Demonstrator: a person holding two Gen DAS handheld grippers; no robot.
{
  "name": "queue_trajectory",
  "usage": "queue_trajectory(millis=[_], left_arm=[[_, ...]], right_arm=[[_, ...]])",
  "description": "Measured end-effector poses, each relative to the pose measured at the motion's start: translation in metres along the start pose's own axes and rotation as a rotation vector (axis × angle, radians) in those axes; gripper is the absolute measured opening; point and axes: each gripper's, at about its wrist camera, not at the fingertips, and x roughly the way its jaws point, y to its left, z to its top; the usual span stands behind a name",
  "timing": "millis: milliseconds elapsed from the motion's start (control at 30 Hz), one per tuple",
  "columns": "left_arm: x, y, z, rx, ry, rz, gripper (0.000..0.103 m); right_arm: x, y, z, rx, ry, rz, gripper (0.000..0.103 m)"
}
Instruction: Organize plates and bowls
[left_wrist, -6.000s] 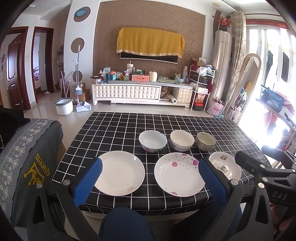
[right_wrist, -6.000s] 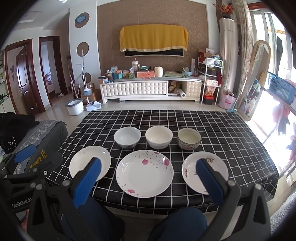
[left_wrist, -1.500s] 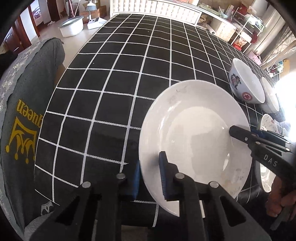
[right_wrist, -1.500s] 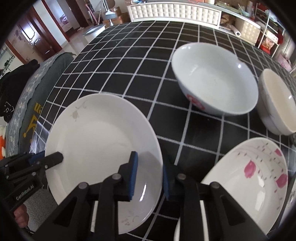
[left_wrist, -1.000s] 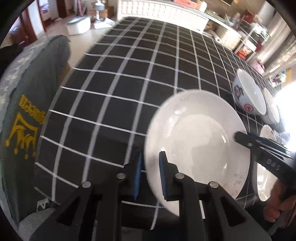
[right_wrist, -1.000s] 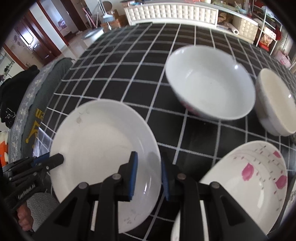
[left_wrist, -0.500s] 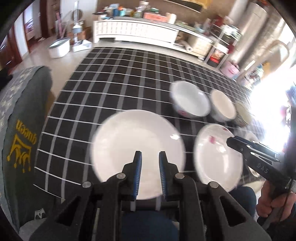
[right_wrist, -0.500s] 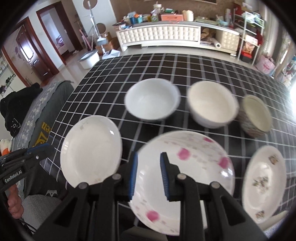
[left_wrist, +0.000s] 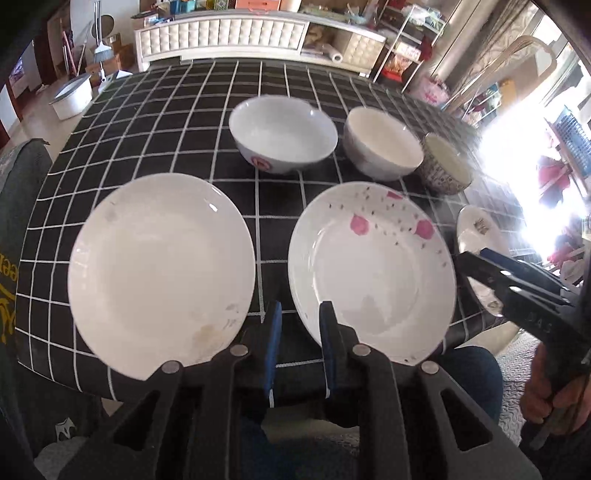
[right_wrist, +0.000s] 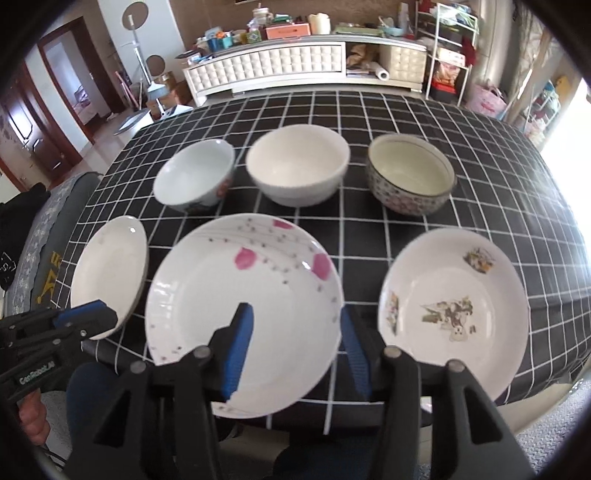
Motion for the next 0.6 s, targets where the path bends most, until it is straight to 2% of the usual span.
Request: queue_trajectory(millis=[100,333,600], left_arm=[[0.013,-0.003,0.004,0.014,0.006,0.015,0.019],[0.033,0.002,0.015,-0.002,0.031,-0.019,0.019],[0.045,-0.002,0.027,0.045,0.031,-0.004,0.019]], right_arm=[[0.008,-0.009,0.002,0.007,0.009,0.001,0.053],[0.032,-0.017,0.006,0.016,0.040,0.026,0.053],[0.050,-0.018,0.015,-0.008,0.061,-0.005,0.053]])
